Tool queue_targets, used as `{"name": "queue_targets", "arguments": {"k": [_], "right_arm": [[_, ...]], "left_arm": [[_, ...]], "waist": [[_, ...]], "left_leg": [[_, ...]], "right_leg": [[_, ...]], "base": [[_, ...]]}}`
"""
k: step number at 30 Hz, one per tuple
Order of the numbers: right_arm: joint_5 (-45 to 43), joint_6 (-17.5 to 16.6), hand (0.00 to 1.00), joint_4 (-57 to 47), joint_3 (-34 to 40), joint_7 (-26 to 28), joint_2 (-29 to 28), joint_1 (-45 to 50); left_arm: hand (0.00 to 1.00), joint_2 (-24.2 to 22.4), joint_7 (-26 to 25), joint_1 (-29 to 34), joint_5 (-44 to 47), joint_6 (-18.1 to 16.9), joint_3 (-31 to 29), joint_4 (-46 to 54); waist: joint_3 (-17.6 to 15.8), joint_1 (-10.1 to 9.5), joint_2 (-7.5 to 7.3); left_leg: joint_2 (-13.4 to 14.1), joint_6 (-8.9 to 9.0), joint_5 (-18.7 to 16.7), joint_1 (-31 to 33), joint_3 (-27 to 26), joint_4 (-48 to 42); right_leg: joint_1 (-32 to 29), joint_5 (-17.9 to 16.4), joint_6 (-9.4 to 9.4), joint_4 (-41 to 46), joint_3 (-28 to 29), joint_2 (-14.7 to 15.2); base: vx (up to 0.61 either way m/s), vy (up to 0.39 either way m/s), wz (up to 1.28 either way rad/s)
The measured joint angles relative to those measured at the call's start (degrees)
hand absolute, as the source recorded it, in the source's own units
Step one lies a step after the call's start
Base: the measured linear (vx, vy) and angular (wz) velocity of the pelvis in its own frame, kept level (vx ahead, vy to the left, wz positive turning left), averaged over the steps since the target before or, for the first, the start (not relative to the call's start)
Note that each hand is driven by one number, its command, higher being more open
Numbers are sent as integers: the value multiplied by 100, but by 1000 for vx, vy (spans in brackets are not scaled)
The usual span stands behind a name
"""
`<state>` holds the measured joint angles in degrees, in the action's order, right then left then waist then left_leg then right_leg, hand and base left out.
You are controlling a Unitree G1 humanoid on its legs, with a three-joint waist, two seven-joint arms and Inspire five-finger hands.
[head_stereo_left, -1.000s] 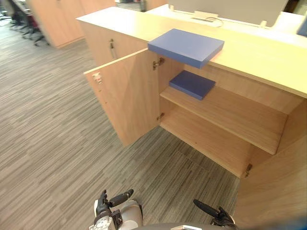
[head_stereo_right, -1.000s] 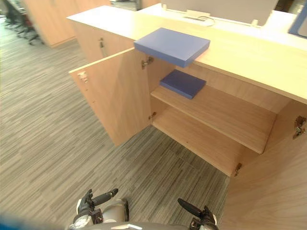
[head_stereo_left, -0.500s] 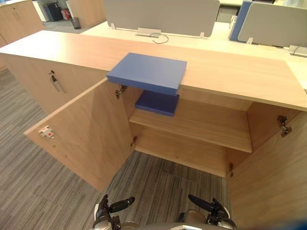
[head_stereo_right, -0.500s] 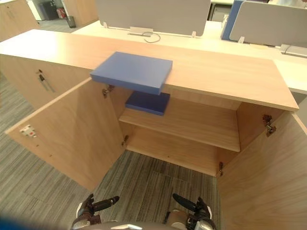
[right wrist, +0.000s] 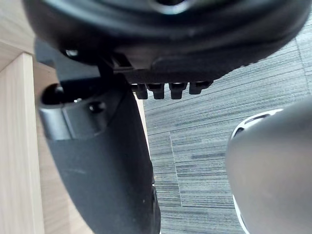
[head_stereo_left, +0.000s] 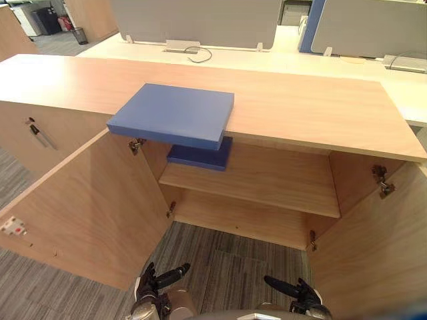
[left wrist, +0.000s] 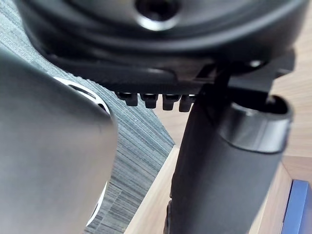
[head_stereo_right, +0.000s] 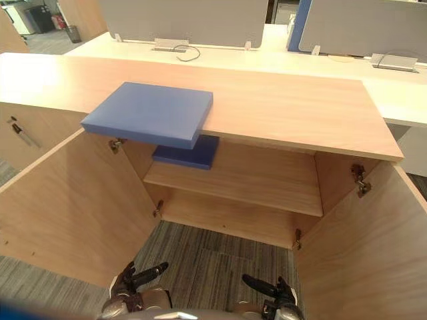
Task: Walk over to the cabinet, pick up the folder, carry it to the office cabinet, place the folder inside the office cabinet, then close the office cabinet door
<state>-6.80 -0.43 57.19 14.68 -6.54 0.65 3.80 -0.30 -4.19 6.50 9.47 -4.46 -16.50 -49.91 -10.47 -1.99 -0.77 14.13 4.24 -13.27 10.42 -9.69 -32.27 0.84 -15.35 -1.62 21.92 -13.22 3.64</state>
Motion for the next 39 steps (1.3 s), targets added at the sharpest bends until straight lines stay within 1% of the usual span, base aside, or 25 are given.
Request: {"name": "queue_targets", "arguments": {"k": [1,2,3,4,5,6,7,9,11,13,16,19,22,24,25,27,29,31,35,37,38,39], "right_arm": [[5,12,100,-1,32,15,51,23],[8,30,100,20,57,23,98,35],[11,30,100,16,57,21,66,41],[29,25,100,-25,55,31,-60,157],[50,26,100,-26,34,45,-94,192],[53,25,100,-30,12,61,-109,206],[60,25,100,-39,-23,104,-133,213],[235,23,100,-105,-79,140,-138,211],[282,13,100,-195,-247,153,-102,210],[273,25,100,-249,-361,152,-47,208],[266,34,100,-256,-504,129,30,209],[269,37,100,-261,-696,129,79,210],[272,52,100,-252,-806,152,83,245],[273,56,100,-251,-882,156,95,317],[276,57,100,-244,-924,158,110,393],[276,76,100,-205,-921,149,101,454],[277,89,100,-119,-916,98,103,454],[292,98,100,-95,-919,25,98,453],[355,106,100,-2,-922,-116,79,418],[408,87,100,67,-938,-244,36,407],[416,78,100,117,-948,-262,28,390],[433,73,100,184,-983,-296,14,372]], "left_arm": [[100,-65,13,137,288,-1,60,185],[100,-121,43,249,480,5,123,376],[100,-108,43,277,571,10,184,464],[100,-51,69,550,900,13,350,1106],[100,-46,79,693,1054,1,450,1452],[100,-47,85,792,1128,-1,503,1672],[100,-46,97,937,1208,-21,606,2082],[100,-59,91,1080,1241,-53,672,2582],[100,-73,68,1181,1233,-57,741,3021],[100,-111,-18,1269,1117,-60,936,3524],[100,-261,-92,1451,980,-62,1147,3917],[100,-262,-47,1638,921,-60,1295,4104],[100,-259,-26,1896,1000,-43,1309,4461],[100,-246,-37,2015,821,-41,1306,4765],[100,-255,-69,2025,672,-39,1303,4973],[100,-361,-364,2025,-400,-43,1283,5402],[100,-481,-792,2028,-1321,-40,1268,5692],[100,-511,-1103,2022,-1813,-39,1271,5821],[100,-525,-1923,2018,-2717,23,1205,6011],[100,-524,-2553,2017,-3271,139,1161,6248],[100,-518,-2664,2010,-3352,145,1155,6314],[100,-492,-2882,1964,-3562,182,1183,6449]], "waist": [[73,-8,126],[127,-36,156],[124,-29,108],[218,-33,-67],[254,-52,-110],[262,-63,-116],[297,-73,-152],[339,-106,-119],[368,-106,-93],[386,-105,29],[435,-114,114],[441,-116,117],[473,-144,64],[495,-191,29],[514,-245,5],[543,-314,-31],[602,-364,-36],[635,-366,-38],[674,-375,-66],[715,-376,-127],[729,-382,-145],[746,-407,-167]], "left_leg": [[-193,-39,808,-183,245,1138],[-278,260,1006,-349,329,1568],[-351,216,1057,-400,310,1673],[-566,157,1104,-541,250,1938],[-662,132,1120,-615,225,2017],[-716,121,1127,-683,215,2074],[-820,72,1161,-848,181,2255],[-894,11,1235,-1051,99,2532],[-942,5,1361,-1173,78,2782],[-960,7,1600,-1326,80,3202],[-941,11,1775,-1469,97,3538],[-925,4,1857,-1541,95,3687],[-925,2,1880,-1540,99,3722],[-936,2,1880,-1548,134,3722],[-945,2,1880,-1541,167,3721],[-954,6,1884,-1537,231,3721],[-958,9,1886,-1532,250,3720],[-962,10,1887,-1535,273,3720],[-955,11,1886,-1536,282,3719],[-955,15,1883,-1534,281,3719],[-955,17,1881,-1535,281,3719],[-956,19,1879,-1537,281,3719]], "right_leg": [[6,42,132,-100,45,-2],[72,65,269,-244,90,35],[129,112,345,-337,72,82],[287,203,487,-640,45,284],[401,243,552,-787,37,367],[463,279,610,-875,27,416],[605,327,670,-1022,27,488],[726,397,715,-1178,53,538],[744,422,725,-1235,57,562],[732,483,715,-1303,54,533],[733,515,697,-1324,35,473],[735,543,689,-1365,42,440],[755,590,691,-1450,35,424],[826,623,702,-1542,-18,424],[860,627,706,-1570,-56,425],[942,656,706,-1650,-118,416],[983,675,708,-1710,-147,410],[1023,678,707,-1735,-204,408],[1040,678,707,-1750,-217,399],[1046,681,707,-1767,-219,399],[1051,683,706,-1772,-219,399],[1061,688,709,-1786,-219,399]], "base": [[193,216,-26],[263,249,-16],[247,235,4],[262,248,17],[172,202,14],[121,165,6],[72,121,1],[51,106,-10],[6,33,-5],[-38,-1,1],[-46,-13,2],[-49,3,-1],[-13,4,0],[0,7,10],[6,-1,15],[15,-5,16],[16,-5,9],[9,-8,10],[1,-2,2],[0,0,0],[0,0,0],[0,0,0]]}}
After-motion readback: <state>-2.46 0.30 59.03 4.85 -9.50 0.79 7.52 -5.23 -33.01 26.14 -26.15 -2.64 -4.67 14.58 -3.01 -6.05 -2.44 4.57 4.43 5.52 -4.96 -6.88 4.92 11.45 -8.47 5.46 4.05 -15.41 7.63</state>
